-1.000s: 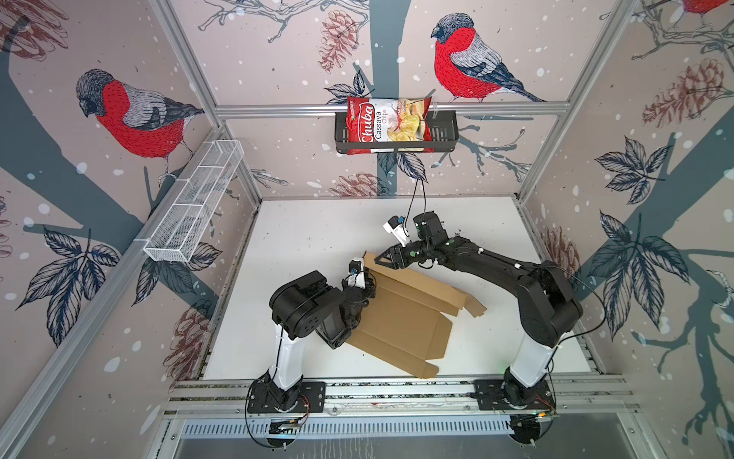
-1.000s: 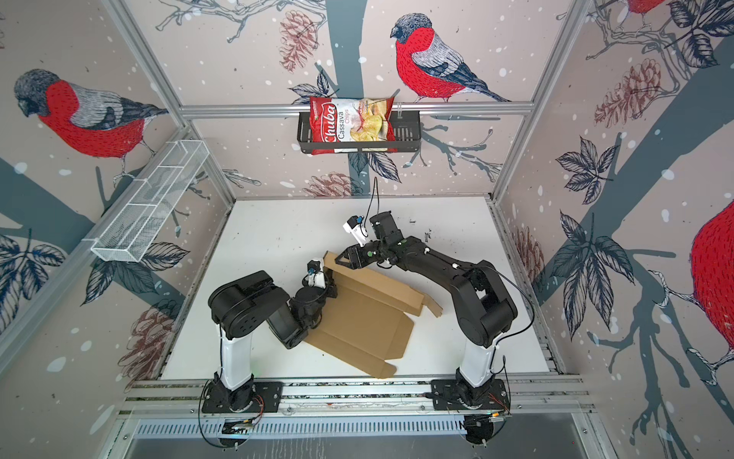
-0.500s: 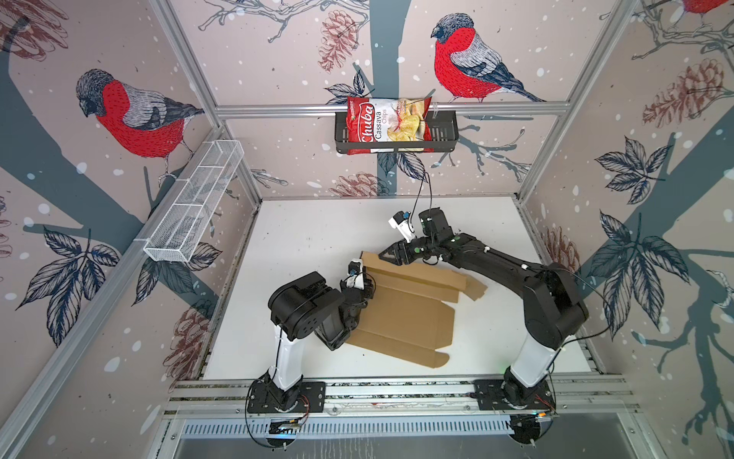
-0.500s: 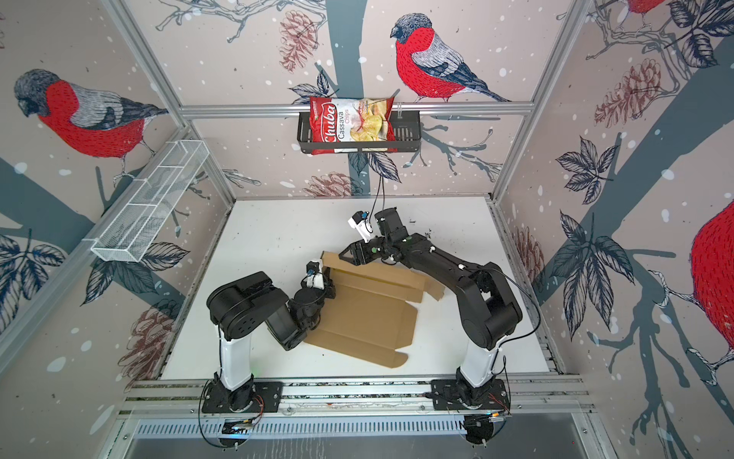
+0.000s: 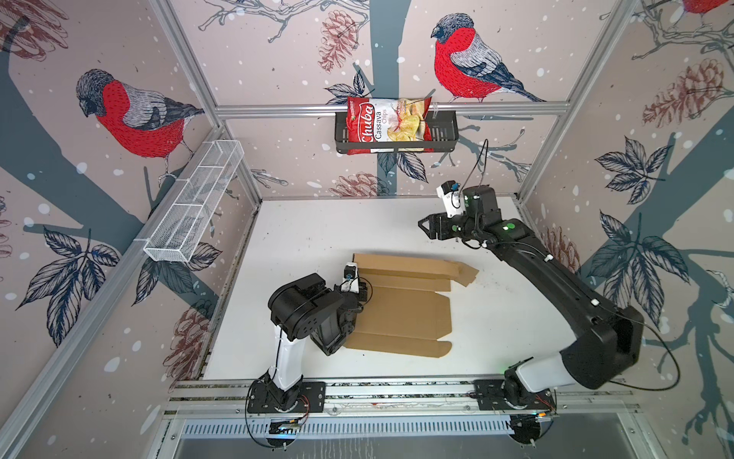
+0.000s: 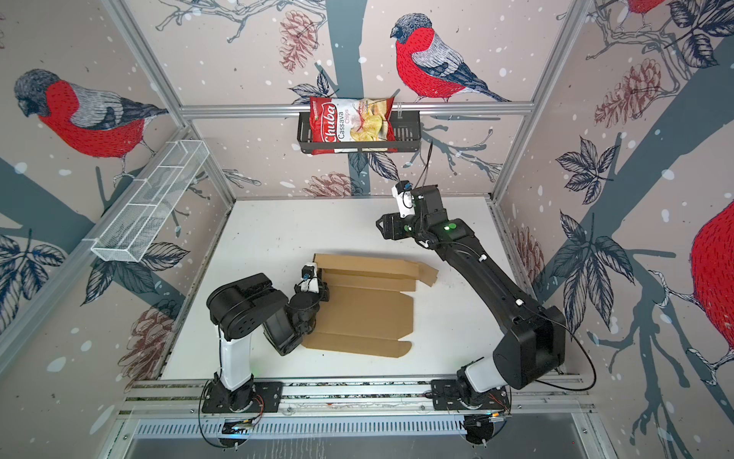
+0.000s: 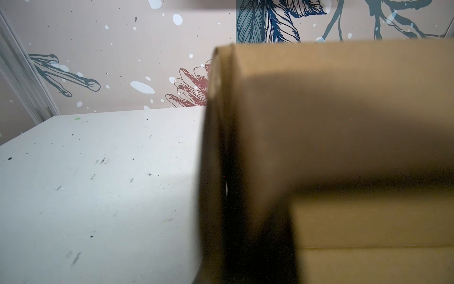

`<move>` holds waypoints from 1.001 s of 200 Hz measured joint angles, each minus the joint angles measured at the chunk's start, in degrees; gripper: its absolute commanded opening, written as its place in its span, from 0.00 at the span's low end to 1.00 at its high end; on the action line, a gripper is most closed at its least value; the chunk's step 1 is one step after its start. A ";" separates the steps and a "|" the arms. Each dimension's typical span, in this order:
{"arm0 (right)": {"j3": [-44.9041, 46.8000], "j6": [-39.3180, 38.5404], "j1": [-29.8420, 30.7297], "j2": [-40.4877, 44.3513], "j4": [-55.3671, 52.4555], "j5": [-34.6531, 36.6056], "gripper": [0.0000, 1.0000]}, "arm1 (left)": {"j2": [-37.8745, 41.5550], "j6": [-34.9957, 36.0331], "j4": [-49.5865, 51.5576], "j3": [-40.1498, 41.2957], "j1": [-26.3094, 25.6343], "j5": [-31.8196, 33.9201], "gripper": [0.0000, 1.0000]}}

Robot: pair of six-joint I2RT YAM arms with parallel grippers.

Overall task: Assemble paper box
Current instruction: First fold the bottom flaps of a flat cardboard box at the center of the table, then fold the bottom flaps of a flat cardboard box at the center of the table.

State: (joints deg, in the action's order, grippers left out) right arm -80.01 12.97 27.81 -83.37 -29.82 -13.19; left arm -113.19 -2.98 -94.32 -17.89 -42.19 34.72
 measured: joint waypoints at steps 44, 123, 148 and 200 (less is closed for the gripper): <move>6.25 12.72 0.98 5.18 -11.61 2.58 0.76 | -0.02 0.07 0.15 -0.46 0.00 0.28 0.10; 10.54 22.01 2.58 3.98 -12.59 0.79 0.76 | 0.17 0.48 0.98 -1.92 0.00 0.48 0.10; 13.05 23.26 2.27 3.93 -10.71 0.37 0.74 | 0.20 0.48 1.07 -2.10 0.00 0.55 0.10; 20.00 26.38 0.07 6.38 3.08 -6.82 0.62 | 0.11 0.44 1.18 -2.01 0.00 1.11 0.10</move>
State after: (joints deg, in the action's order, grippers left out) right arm -60.01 39.35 27.88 -76.99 -26.74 -20.01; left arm -113.08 -2.55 -93.14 -19.90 -42.19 35.83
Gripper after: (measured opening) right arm 0.645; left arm 0.104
